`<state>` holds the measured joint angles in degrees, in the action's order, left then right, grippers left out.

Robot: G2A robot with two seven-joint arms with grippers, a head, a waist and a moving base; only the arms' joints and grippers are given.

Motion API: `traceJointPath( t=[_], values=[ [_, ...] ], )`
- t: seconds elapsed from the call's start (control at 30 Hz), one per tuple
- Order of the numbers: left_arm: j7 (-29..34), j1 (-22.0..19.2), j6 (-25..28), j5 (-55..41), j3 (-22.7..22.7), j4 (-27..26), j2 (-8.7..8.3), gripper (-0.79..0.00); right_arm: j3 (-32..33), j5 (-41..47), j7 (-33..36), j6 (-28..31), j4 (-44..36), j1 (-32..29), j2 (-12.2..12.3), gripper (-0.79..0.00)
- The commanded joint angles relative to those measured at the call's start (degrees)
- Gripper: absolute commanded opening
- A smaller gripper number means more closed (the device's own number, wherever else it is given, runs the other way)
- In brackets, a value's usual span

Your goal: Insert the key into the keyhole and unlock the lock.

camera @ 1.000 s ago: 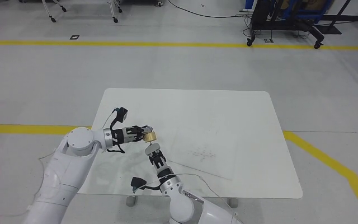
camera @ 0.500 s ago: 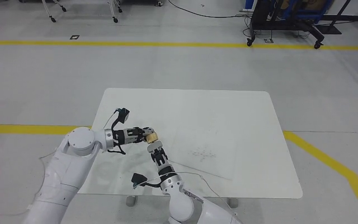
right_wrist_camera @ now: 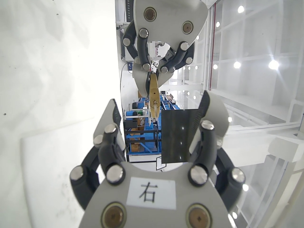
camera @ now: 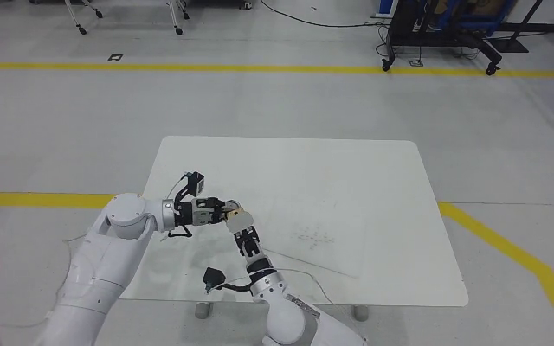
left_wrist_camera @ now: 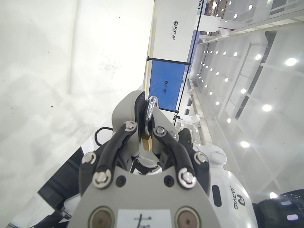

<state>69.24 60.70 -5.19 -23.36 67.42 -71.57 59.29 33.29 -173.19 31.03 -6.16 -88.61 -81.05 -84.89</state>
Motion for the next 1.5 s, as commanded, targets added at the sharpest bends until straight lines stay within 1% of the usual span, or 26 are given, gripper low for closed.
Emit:
traceJointPath(
  t=[0.0, 0.03, 0.07, 0.1, 0.2, 0.23, 0.27, 0.3, 0.33, 0.37, 0.47, 0.53, 0.57, 0.6, 0.7, 0.83, 0.97, 1.1, 1.27, 1.4, 1.47],
  values=[
    [-0.2, -0.2, 0.0, 0.0, -0.2, 0.3, 0.03, -0.785, 0.8, 1.1, -1.2, -0.4, -0.7, -0.6, 0.1, -0.071],
    [-0.6, -0.3, -0.1, -0.1, -0.2, 0.5, 0.05, -0.785, 1.3, 2.0, -2.0, -0.7, -1.1, -1.0, 0.2, -0.065],
    [-1.2, -0.3, -0.1, -0.5, 0.0, 0.7, 0.08, -0.785, 1.8, 3.6, -2.9, -1.1, -1.8, -1.4, 0.3, -0.018],
    [-2.0, -0.3, -0.2, -1.5, 0.2, 1.0, 0.13, -0.785, 2.5, 6.3, -4.3, -1.6, -2.7, -2.0, 0.3, 0.000],
    [-4.7, 0.1, -1.4, -6.5, 1.3, 2.0, 0.44, -0.785, 5.7, 16.0, -9.5, -1.3, -5.7, -3.3, 0.7, 0.000],
    [-6.0, 0.2, -1.3, -7.4, 1.6, 2.1, 0.51, -0.785, 6.9, 19.5, -11.9, -0.7, -6.7, -3.8, 0.9, -0.074],
    [-6.7, 0.3, -1.2, -8.2, 1.8, 2.0, 0.59, -0.785, 8.2, 22.6, -14.0, -0.2, -7.7, -4.3, 1.1, -0.376],
    [-7.3, 0.4, -1.0, -9.2, 2.0, 2.0, 0.66, -0.785, 9.5, 25.7, -15.9, 0.6, -8.6, -4.8, 1.4, -0.529],
    [-7.6, 0.5, -0.7, -10.3, 2.3, 1.9, 0.72, -0.785, 10.4, 28.9, -18.3, 2.1, -9.6, -5.5, 1.6, -0.529],
    [-7.6, 0.6, -0.2, -11.4, 2.6, 1.9, 0.78, -0.785, 11.4, 32.2, -21.2, 4.3, -10.5, -6.0, 1.9, -0.785],
    [-8.0, 0.8, 2.3, -12.9, 3.5, 1.6, 0.83, -0.785, 15.6, 43.0, -28.8, 12.9, -12.6, -6.8, 2.8, -0.785],
    [-8.6, 1.2, 4.9, -12.6, 4.1, 1.1, 0.78, -0.785, 18.1, 48.4, -30.6, 19.1, -13.0, -6.6, 3.3, -0.785],
    [-8.4, 1.5, 6.0, -12.3, 4.2, 0.7, 0.75, -0.785, 19.2, 51.1, -30.1, 22.5, -12.8, -6.3, 3.5, -0.785],
    [-8.0, 1.8, 6.7, -12.0, 4.3, 0.4, 0.69, -0.785, 20.2, 52.7, -28.7, 24.4, -13.1, -5.7, 3.5, -0.785],
    [-9.1, 2.3, 7.5, -8.1, 4.4, -0.4, 0.41, -0.785, 19.7, 53.5, -25.4, 30.2, -13.7, -4.6, 3.7, -0.785],
    [-10.4, 3.2, 9.2, -4.6, 4.1, -2.4, 0.25, -0.785, 19.7, 57.7, -25.3, 36.0, -14.1, -3.0, 3.8, -0.785],
    [-11.1, 4.1, 10.7, -1.6, 3.9, -4.2, 0.10, -0.785, 20.6, 60.5, -25.5, 38.7, -13.9, -1.7, 4.0, -0.785],
    [-10.3, 4.6, 11.0, 0.5, 3.6, -5.2, -0.08, -0.785, 21.0, 63.1, -23.2, 38.1, -12.9, -0.1, 3.9, -0.785],
    [-7.4, 5.1, 11.0, 2.3, 2.9, -6.5, -0.28, -0.785, 21.2, 65.0, -22.6, 38.3, -11.7, 1.4, 3.9, -0.785],
    [-6.8, 5.1, 10.8, 3.0, 2.7, -6.8, -0.38, -0.785, 21.0, 66.2, -22.4, 38.6, -10.9, 2.5, 3.9, -0.785],
    [-6.8, 5.2, 10.0, 1.9, 2.7, -6.6, -0.33, -0.785, 20.9, 66.5, -22.5, 38.6, -10.9, 2.7, 4.0, -0.785]
  ],
)
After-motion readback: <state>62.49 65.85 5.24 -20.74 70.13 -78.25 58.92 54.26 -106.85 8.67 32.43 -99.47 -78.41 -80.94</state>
